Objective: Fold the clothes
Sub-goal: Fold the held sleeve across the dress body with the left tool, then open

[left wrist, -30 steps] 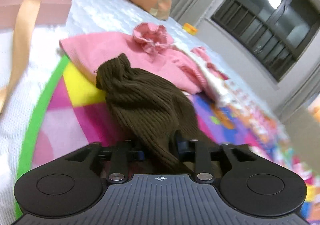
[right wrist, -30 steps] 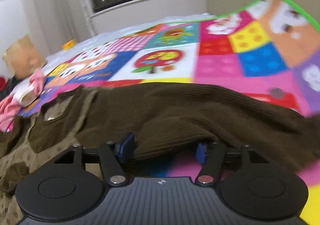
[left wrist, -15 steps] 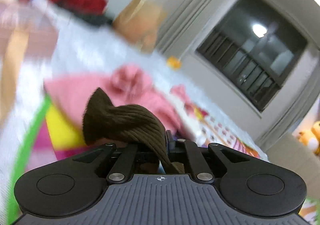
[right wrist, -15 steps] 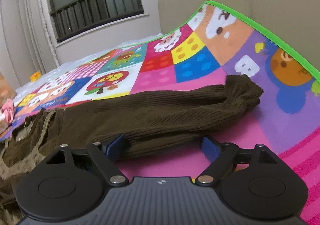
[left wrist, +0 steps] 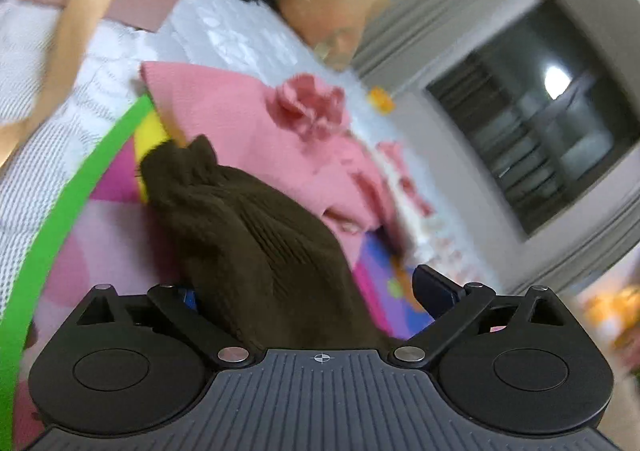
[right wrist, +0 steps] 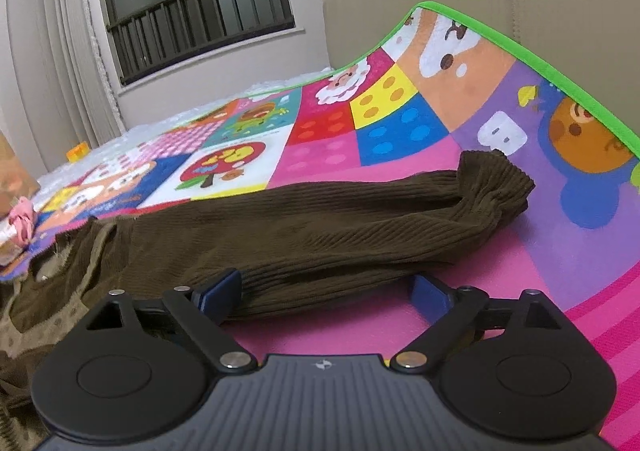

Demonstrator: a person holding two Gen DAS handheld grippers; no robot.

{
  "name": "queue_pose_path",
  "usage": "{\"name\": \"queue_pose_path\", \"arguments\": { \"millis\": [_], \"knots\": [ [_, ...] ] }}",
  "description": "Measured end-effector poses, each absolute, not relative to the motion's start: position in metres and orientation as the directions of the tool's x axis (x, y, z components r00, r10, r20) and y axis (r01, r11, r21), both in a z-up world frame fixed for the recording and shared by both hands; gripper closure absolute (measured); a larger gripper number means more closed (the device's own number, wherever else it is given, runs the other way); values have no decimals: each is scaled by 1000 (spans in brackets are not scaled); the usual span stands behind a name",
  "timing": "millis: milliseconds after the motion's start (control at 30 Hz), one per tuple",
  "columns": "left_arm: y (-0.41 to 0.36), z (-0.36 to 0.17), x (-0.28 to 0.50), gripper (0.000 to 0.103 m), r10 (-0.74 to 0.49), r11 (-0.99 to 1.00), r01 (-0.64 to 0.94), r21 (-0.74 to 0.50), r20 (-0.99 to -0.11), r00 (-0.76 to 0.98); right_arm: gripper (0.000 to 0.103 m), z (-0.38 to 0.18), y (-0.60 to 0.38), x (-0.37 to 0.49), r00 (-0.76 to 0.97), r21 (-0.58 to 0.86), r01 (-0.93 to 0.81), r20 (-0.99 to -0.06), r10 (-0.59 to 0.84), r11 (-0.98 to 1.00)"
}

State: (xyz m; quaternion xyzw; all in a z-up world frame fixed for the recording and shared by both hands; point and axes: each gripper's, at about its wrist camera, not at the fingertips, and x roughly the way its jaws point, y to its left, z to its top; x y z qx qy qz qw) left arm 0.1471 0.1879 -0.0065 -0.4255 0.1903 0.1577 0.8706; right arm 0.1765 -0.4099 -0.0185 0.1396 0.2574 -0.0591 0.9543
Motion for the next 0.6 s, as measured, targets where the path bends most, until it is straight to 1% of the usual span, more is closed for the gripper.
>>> {"name": "queue_pose_path", "arguments": {
  "millis": [33, 67, 100, 133, 200, 233, 400, 467, 500, 600],
  "knots": [
    [185, -3, 155, 23, 112, 610, -451, -651, -493, 863, 10, -19, -413, 175, 866, 254, 187, -499, -37, 949],
    [181, 1, 158, 62, 112, 635, -449, -629, -500, 859, 9, -19, -416, 173, 871, 272, 190, -490, -34, 943],
    [176, 5, 161, 80, 111, 658, -446, -607, -507, 855, 9, -19, -419, 171, 876, 293, 192, -481, -29, 937],
    [171, 8, 164, 83, 111, 681, -442, -584, -513, 851, 9, -20, -422, 170, 881, 312, 191, -473, -22, 931],
    [158, 24, 170, 92, 122, 729, -408, -550, -482, 868, 9, -21, -427, 168, 887, 345, 187, -461, -7, 920],
    [147, 33, 172, 93, 116, 757, -378, -533, -460, 881, 9, -22, -428, 167, 890, 357, 184, -456, -1, 916],
    [67, 86, 195, 93, 10, 893, -154, -424, -323, 946, 7, -24, -435, 165, 901, 407, 163, -433, 33, 899],
    [29, 97, 204, 93, -67, 910, -63, -411, -295, 953, 7, -25, -438, 165, 904, 425, 157, -425, 44, 891],
    [13, 98, 212, 93, -98, 914, -30, -405, -292, 952, 7, -26, -439, 165, 906, 434, 154, -421, 49, 888],
    [-39, 91, 233, 93, -164, 926, 34, -377, -319, 933, 7, -28, -442, 164, 909, 458, 148, -412, 61, 877]
  ]
}}
